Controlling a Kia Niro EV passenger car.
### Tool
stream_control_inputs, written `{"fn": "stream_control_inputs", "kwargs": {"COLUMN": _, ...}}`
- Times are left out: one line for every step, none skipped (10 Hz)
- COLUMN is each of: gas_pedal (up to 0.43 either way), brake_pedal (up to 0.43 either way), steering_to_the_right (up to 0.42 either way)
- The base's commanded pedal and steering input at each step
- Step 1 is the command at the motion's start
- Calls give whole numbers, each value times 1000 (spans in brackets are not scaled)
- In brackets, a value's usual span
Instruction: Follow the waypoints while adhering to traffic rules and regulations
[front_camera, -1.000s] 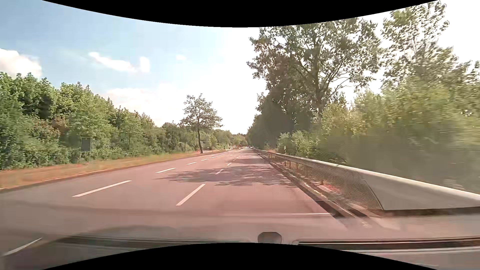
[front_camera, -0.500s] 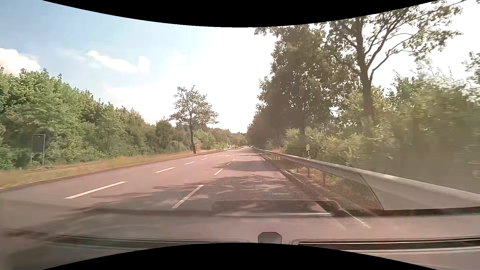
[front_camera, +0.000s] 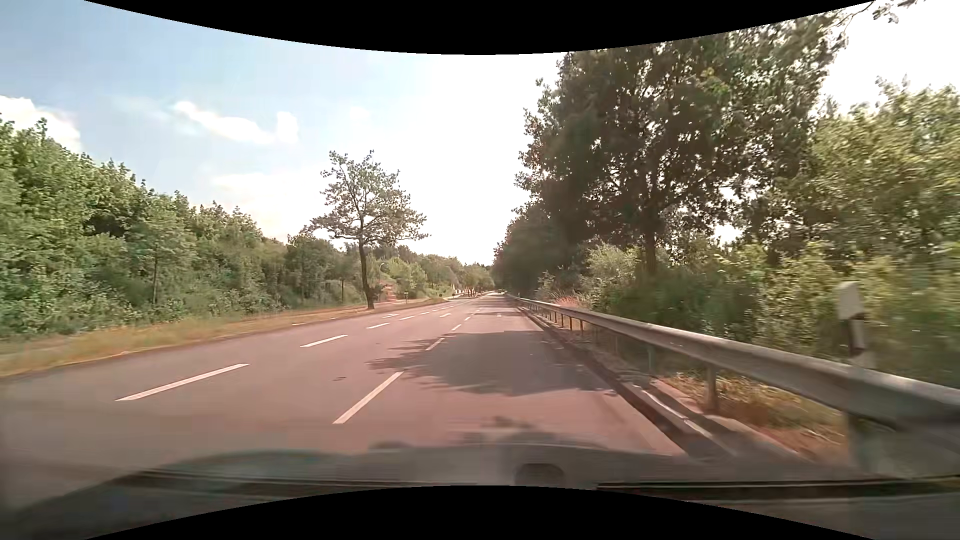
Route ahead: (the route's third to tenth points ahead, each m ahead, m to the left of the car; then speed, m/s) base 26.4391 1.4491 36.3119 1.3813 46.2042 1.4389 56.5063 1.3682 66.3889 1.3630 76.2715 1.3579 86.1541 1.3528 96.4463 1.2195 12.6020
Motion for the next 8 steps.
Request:
{"fn": "stream_control_inputs", "kwargs": {"gas_pedal": 157, "brake_pedal": 0, "steering_to_the_right": -4}}
{"fn": "stream_control_inputs", "kwargs": {"gas_pedal": 157, "brake_pedal": 0, "steering_to_the_right": -4}}
{"fn": "stream_control_inputs", "kwargs": {"gas_pedal": 157, "brake_pedal": 0, "steering_to_the_right": -7}}
{"fn": "stream_control_inputs", "kwargs": {"gas_pedal": 157, "brake_pedal": 0, "steering_to_the_right": -7}}
{"fn": "stream_control_inputs", "kwargs": {"gas_pedal": 157, "brake_pedal": 0, "steering_to_the_right": -6}}
{"fn": "stream_control_inputs", "kwargs": {"gas_pedal": 157, "brake_pedal": 0, "steering_to_the_right": -5}}
{"fn": "stream_control_inputs", "kwargs": {"gas_pedal": 157, "brake_pedal": 0, "steering_to_the_right": -5}}
{"fn": "stream_control_inputs", "kwargs": {"gas_pedal": 157, "brake_pedal": 0, "steering_to_the_right": -4}}
